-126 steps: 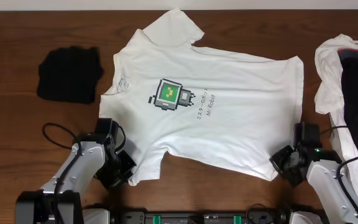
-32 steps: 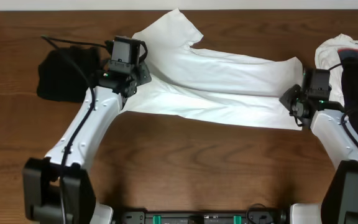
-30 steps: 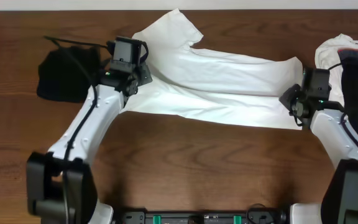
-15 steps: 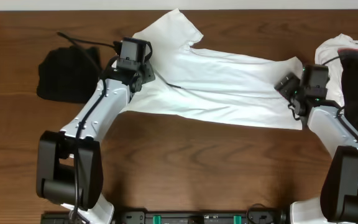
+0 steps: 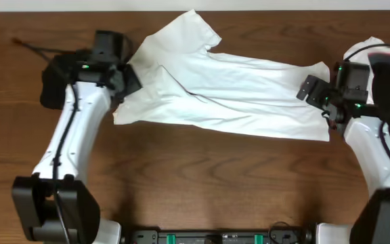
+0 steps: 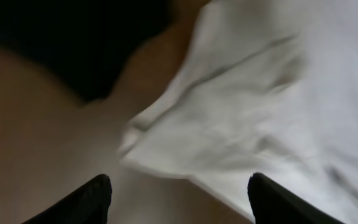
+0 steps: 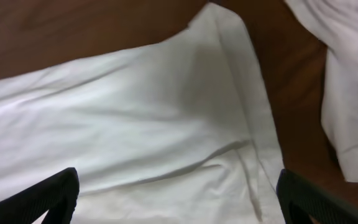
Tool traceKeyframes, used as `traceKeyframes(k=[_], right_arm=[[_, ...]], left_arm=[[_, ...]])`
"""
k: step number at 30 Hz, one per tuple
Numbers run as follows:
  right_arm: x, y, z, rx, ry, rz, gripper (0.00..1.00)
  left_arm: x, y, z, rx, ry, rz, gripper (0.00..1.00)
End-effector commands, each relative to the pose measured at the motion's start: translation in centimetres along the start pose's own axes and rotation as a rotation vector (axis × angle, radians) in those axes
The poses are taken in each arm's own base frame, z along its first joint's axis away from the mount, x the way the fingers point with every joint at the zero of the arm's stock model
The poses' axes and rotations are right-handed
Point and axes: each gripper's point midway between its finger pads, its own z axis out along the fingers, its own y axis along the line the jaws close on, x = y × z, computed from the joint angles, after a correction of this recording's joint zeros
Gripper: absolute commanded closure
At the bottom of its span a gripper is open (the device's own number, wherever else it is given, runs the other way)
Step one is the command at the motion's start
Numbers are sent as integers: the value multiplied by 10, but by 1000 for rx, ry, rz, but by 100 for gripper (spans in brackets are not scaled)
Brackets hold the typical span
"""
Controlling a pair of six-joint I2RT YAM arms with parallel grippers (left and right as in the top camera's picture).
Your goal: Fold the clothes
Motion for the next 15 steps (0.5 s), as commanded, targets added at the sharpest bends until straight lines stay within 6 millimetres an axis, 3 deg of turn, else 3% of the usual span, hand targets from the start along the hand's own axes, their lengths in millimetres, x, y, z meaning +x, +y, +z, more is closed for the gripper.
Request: traceKeyframes(k=[1, 3, 6, 12, 15], right_arm=[[4, 29, -14, -151, 30, -113, 5], [16, 35, -17, -195, 82, -107, 18], [40, 30, -18, -188, 183, -90, 45], [77, 10, -16, -98, 323, -93, 48], [88, 1, -12, -62, 348, -93, 55]], left_arm=[[11, 20, 3, -62, 60, -75, 29], [20, 24, 6, -72, 96, -72, 36], [36, 22, 13, -52, 152, -69, 46], [50, 28, 28, -80, 198, -63, 47], [52, 27, 39, -84, 203, -62, 47]])
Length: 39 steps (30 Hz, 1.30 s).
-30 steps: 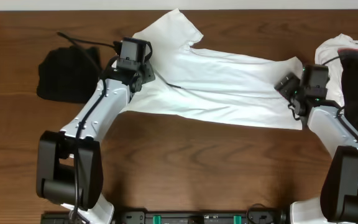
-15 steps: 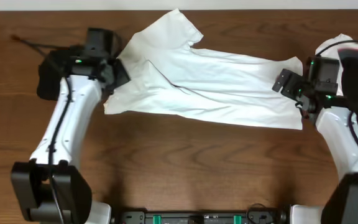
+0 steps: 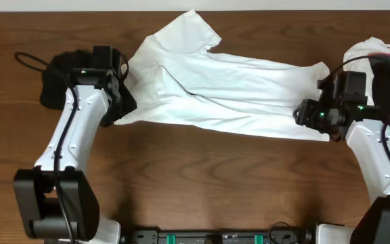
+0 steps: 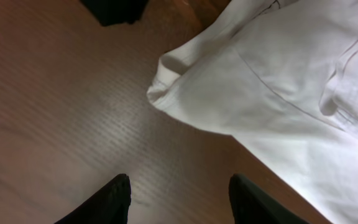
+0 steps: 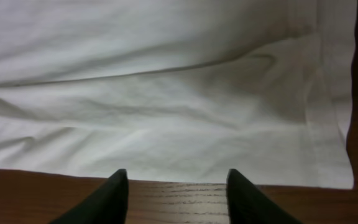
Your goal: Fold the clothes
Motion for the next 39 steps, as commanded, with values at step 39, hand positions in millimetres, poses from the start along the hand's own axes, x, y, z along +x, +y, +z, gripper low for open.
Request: traceKeyframes(k=[39], right_arm=[[79, -61, 96, 195, 312, 42, 88]], left_arm=[[-27, -10, 89, -78, -49, 152, 42]])
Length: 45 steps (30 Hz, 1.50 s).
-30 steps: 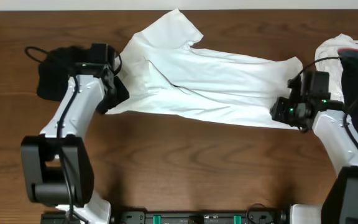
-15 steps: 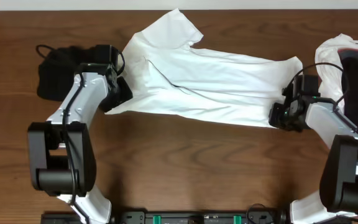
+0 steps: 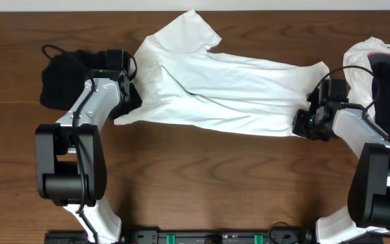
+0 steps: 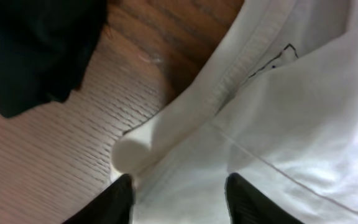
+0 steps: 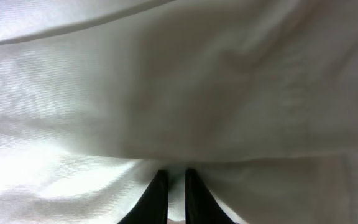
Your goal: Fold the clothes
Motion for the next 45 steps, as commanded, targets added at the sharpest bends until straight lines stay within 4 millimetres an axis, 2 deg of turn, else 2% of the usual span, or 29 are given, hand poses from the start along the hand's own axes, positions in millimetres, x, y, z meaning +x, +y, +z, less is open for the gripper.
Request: traceKeyframes(k=[1, 7, 9, 17, 26, 31, 35, 40, 45], right_arm=[[41, -19, 29, 76, 140, 15, 88], [40, -18, 29, 75, 138, 15, 84], [40, -18, 29, 75, 137, 15, 82], [40, -18, 29, 75, 137, 15, 82], [39, -18, 29, 74, 134, 14, 79], [39, -18, 29, 74, 134, 14, 78], [39, -18, 29, 74, 134, 14, 79], [39, -18, 29, 74, 134, 14, 79], [39, -18, 29, 74, 134, 14, 78]], left_arm=[[2, 8, 7, -43, 4, 56, 39], [6, 11, 7, -51, 23, 131, 42], [9, 13, 7, -58, 39, 156, 46], [21, 20, 6, -81, 87, 164, 54], [30, 25, 6, -97, 123, 169, 53], [31, 24, 9, -95, 129, 170, 48], [32, 23, 14, -95, 135, 171, 47], [32, 23, 15, -94, 134, 171, 51], [31, 24, 15, -96, 135, 169, 50]])
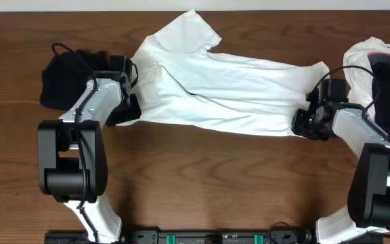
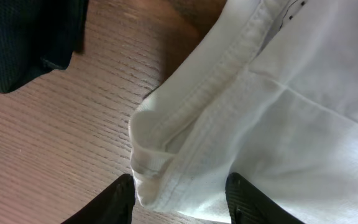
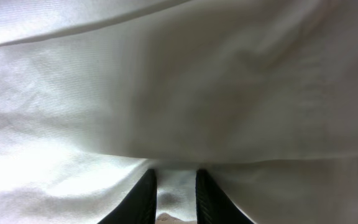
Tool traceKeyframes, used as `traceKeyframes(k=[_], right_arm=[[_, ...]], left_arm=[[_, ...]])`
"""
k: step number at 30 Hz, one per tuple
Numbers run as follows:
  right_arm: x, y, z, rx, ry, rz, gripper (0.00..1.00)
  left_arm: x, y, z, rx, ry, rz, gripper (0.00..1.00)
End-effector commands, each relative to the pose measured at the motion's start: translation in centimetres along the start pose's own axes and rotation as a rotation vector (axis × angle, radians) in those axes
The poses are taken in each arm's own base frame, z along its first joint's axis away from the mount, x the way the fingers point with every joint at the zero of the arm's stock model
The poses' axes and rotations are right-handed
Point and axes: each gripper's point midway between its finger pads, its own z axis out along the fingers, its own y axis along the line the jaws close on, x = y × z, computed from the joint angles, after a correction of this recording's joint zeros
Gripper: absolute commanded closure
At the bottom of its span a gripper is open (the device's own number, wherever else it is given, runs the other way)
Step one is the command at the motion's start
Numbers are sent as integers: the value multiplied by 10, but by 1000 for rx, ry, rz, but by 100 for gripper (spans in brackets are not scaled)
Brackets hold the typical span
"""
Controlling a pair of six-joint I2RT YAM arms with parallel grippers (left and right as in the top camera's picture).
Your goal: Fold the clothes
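Observation:
A white shirt (image 1: 229,88) lies spread across the back half of the wooden table, with a sleeve pointing to the far edge. My left gripper (image 1: 122,108) sits at its left lower corner. In the left wrist view this gripper (image 2: 180,186) is open, its fingers straddling the rolled hem (image 2: 160,143). At the shirt's right lower corner, my right gripper (image 1: 308,125) rests low on the cloth. In the right wrist view its fingers (image 3: 145,196) stand close together with a fold of the shirt (image 3: 166,74) pinched between them.
A black garment (image 1: 63,78) lies bunched just left of the left gripper, also seen as dark knit cloth (image 2: 23,37). A pile of white and dark clothes (image 1: 384,61) sits at the right edge. Bare wooden table (image 1: 202,183) lies in front.
My left gripper has moved a little toward the near side, so the rolled hem now lies between its open fingers. The right gripper's fingers stand slightly wider apart on the fold; that arm has not moved.
Both grippers were open and raised near the shirt's two ends. Then they stood lower at its near corners, still open. Later the right fingers were nearly together on the cloth while the left stayed open by the hem, which it now straddles.

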Motion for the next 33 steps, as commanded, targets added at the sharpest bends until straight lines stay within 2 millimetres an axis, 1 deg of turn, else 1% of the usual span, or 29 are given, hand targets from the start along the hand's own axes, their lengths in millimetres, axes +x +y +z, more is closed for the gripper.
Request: traceKeyframes(k=[1, 11, 13, 17, 19, 21, 24, 25, 26, 28, 29, 30, 33], right_arm=[[39, -23, 29, 95, 132, 17, 78], [39, -23, 29, 95, 131, 17, 77], [39, -23, 29, 95, 131, 17, 78], [39, -23, 29, 95, 131, 17, 78], [39, -23, 29, 95, 132, 18, 78], [39, -23, 29, 95, 132, 18, 77], [39, -23, 29, 95, 132, 20, 77], [39, -23, 29, 95, 132, 20, 77], [39, -23, 29, 95, 132, 20, 77], [39, -23, 29, 95, 132, 20, 77], [39, -23, 29, 95, 132, 20, 77], [39, -23, 29, 95, 132, 20, 77], [39, -23, 29, 95, 131, 20, 78]], left_arm=[[4, 4, 7, -13, 20, 1, 50], [1, 13, 9, -11, 25, -28, 52], [2, 10, 9, 6, 30, -28, 54], [4, -6, 8, 100, 51, 0, 56], [4, -8, 8, 108, 48, -1, 57], [3, -8, 8, 108, 46, 9, 60], [3, -8, 8, 108, 46, 14, 63], [3, -7, 8, 108, 46, 13, 65], [3, -7, 8, 108, 46, 13, 69], [3, -8, 8, 108, 46, 13, 86], [3, -8, 8, 108, 46, 13, 91], [3, -8, 8, 108, 46, 13, 94], [4, -6, 7, 107, 49, 11, 94]])
